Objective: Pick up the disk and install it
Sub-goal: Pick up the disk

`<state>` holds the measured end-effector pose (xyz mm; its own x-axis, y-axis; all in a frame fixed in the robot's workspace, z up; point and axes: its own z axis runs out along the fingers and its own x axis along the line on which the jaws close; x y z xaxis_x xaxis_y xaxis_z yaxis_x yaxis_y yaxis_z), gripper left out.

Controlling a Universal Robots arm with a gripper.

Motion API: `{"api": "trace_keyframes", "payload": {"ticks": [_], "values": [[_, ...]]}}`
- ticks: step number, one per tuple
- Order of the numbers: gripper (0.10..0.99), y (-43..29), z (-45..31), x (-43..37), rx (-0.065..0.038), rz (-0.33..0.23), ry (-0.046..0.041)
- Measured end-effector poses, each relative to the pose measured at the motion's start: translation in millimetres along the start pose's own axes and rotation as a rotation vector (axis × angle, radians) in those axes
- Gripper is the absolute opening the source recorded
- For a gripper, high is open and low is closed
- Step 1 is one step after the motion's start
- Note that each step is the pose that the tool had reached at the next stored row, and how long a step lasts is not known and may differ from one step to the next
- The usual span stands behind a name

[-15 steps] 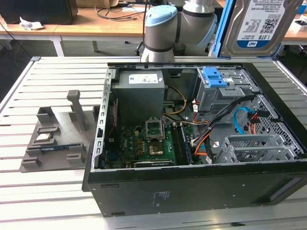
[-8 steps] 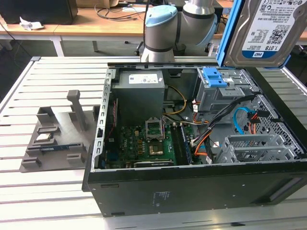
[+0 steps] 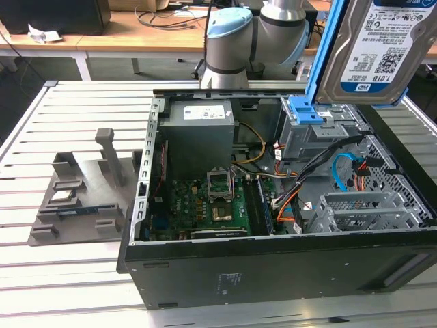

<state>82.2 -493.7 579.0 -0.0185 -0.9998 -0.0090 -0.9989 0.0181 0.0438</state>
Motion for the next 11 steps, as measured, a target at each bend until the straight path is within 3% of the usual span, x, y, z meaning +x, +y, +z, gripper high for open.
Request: {"api": "trace_keyframes", "payload": {"ticks": [11], "values": [[0.369,-0.7,13.1,0.2,0.000,0.000,0.0000]]}}
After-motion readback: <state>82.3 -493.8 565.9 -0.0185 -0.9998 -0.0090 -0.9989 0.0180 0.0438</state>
